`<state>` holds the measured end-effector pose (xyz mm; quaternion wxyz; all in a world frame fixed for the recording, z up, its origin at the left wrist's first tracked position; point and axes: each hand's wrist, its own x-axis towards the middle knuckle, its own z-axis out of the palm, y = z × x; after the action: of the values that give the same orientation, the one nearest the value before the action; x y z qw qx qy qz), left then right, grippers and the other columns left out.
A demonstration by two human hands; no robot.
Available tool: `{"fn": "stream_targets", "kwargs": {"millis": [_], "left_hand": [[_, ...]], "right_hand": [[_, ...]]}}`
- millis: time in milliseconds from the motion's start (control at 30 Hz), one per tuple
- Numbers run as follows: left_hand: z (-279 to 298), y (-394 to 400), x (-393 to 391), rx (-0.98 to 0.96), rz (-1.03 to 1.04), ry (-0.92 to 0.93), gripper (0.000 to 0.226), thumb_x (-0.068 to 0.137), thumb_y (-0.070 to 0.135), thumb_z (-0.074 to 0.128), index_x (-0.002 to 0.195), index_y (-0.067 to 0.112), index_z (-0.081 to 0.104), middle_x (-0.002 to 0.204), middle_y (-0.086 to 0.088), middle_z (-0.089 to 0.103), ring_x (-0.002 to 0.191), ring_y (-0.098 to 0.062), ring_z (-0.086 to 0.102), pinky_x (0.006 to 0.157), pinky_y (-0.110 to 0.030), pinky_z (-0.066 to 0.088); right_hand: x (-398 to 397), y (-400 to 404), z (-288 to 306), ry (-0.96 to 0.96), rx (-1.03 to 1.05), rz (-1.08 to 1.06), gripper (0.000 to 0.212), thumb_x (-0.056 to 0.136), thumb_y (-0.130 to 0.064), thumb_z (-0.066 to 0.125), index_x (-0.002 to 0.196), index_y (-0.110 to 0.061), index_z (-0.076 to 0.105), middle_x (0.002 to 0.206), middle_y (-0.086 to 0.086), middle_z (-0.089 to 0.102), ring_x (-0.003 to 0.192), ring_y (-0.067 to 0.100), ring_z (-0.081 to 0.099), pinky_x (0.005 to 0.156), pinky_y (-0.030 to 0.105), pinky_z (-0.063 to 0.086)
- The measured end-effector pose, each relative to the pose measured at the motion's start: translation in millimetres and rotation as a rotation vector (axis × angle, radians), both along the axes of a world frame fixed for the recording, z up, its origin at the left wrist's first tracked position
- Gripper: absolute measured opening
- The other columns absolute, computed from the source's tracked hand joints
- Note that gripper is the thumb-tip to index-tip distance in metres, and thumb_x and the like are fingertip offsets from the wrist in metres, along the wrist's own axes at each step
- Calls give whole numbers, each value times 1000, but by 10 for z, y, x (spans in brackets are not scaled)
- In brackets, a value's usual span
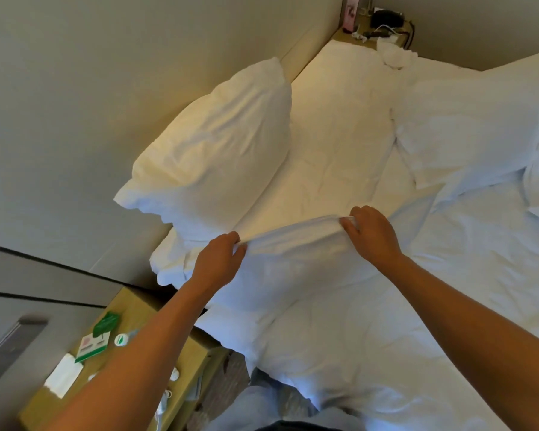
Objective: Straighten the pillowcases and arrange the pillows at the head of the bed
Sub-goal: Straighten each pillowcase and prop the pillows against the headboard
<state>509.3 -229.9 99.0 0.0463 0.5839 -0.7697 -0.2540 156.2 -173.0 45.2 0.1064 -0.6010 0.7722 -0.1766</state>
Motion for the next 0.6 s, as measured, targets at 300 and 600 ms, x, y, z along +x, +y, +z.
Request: {"fn": "stream_targets", "kwargs": {"millis": [300,600], "left_hand": [[-331,-382,265,99,-79,115,27,99,29,57,82,15,43,66,0,50,57,-22,48,50,-32,30],[-246,-609,309,69,-117,103,27,100,33,57,82,14,49,67,-2,55,59,-23,54,55,-34,43]], "right_hand": [[152,-107,53,83,172,-17,32,104,-45,56,107,-13,57,98,9,59,83,37,61,73,36,37],[161,-273,156,103,142,-95,18,100,-20,62,96,-6,72,94,15,68,85,40,66,75,42,51]]}}
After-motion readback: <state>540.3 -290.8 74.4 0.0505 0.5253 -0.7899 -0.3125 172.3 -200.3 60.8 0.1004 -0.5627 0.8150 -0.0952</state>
